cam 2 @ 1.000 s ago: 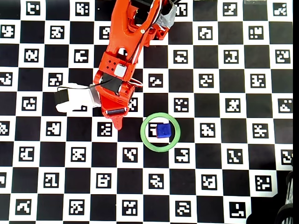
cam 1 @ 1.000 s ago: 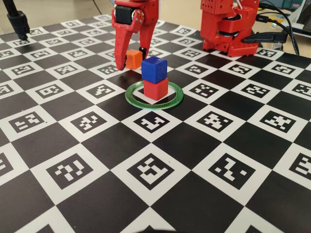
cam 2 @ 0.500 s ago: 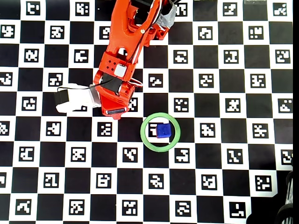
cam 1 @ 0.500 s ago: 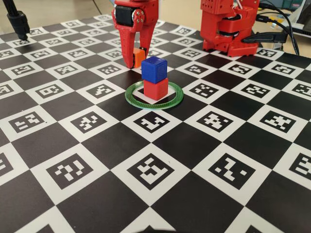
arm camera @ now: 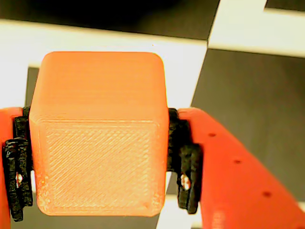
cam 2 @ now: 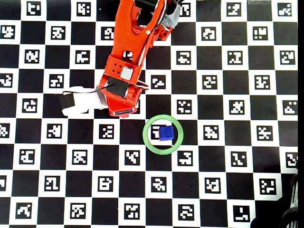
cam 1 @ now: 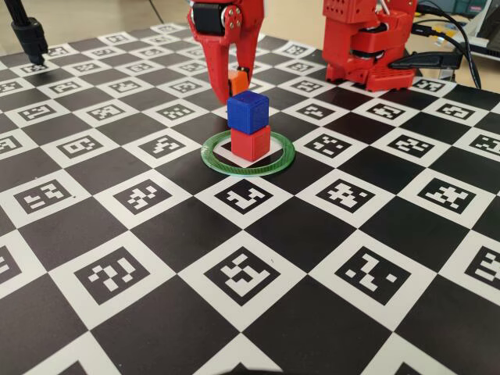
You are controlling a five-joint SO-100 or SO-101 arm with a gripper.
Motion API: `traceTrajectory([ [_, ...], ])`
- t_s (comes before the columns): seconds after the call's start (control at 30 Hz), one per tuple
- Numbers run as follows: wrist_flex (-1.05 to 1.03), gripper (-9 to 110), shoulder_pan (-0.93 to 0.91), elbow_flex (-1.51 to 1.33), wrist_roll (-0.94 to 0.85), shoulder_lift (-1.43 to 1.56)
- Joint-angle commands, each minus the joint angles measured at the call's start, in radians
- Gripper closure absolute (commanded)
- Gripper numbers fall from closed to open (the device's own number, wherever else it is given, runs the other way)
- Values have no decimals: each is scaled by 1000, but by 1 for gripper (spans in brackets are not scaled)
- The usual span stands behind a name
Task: Grab the red cube then put it in the green circle then put the blue cube on top and finally the orange cube on top
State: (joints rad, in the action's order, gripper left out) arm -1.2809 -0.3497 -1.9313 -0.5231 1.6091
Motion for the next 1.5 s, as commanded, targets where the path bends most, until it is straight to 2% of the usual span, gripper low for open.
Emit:
traceTrajectory([
  [0.0, -92, 93, 18, 158, 14, 107],
  [0.47, -397, 93, 29, 523, -2, 117],
  [0.7, -535, 93, 63, 767, 66, 31],
  [1.47, -560, 92, 345, 890, 508, -124],
])
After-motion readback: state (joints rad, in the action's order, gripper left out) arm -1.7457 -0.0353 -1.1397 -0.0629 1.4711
